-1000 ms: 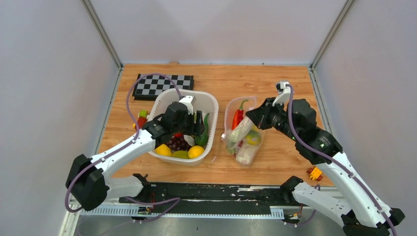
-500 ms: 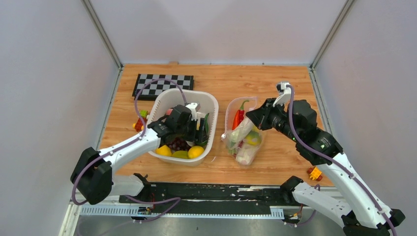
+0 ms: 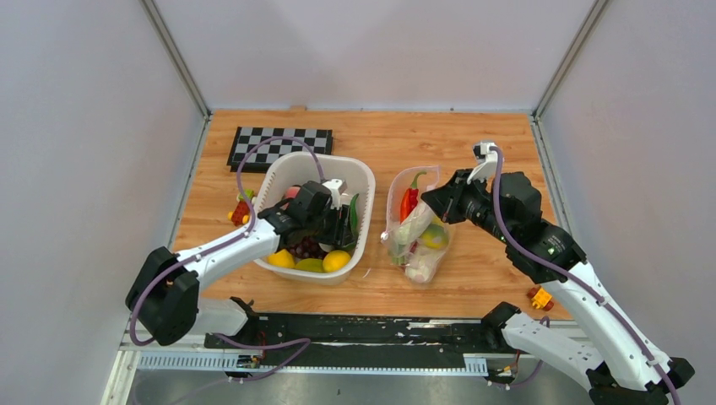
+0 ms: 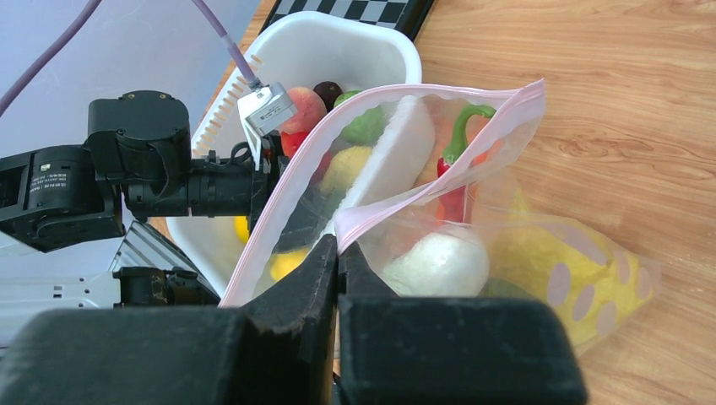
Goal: Place the food in the zip-top bag and seal the zipper
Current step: Pick up the fake fruit from the bin, then place the fake fruit in the zipper food storage bag.
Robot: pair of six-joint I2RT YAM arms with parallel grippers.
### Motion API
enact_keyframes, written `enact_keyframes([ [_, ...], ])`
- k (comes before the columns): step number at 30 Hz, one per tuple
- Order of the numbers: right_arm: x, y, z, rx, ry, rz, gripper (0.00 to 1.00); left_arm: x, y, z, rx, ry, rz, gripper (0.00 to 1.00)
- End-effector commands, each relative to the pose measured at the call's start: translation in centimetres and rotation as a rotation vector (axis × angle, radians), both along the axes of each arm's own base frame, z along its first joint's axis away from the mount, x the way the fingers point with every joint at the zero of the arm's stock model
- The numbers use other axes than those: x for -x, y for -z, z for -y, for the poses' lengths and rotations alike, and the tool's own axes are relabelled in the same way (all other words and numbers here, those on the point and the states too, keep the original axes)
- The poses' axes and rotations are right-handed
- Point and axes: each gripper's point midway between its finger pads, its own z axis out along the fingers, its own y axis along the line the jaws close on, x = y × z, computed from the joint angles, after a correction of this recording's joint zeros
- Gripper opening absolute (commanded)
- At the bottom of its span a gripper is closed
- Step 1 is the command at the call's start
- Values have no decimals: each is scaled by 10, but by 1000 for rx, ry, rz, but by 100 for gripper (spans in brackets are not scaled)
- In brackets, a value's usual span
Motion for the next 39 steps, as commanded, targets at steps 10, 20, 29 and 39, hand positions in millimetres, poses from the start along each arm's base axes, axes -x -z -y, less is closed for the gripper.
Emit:
enact_keyframes([
  [10,0,-16,-1,-50,4,46,0,-9,-102,-1,149,-5,238,37],
  [20,3,-21,-3,-62,-15,59,0,-5,-210,7,394,5,437,37],
  [29,7,-25,-5,-82,-38,71,0,19,-303,24,702,109,584,37],
  [39,10,-30,-6,-106,-50,84,0,47,-321,82,763,331,569,42],
])
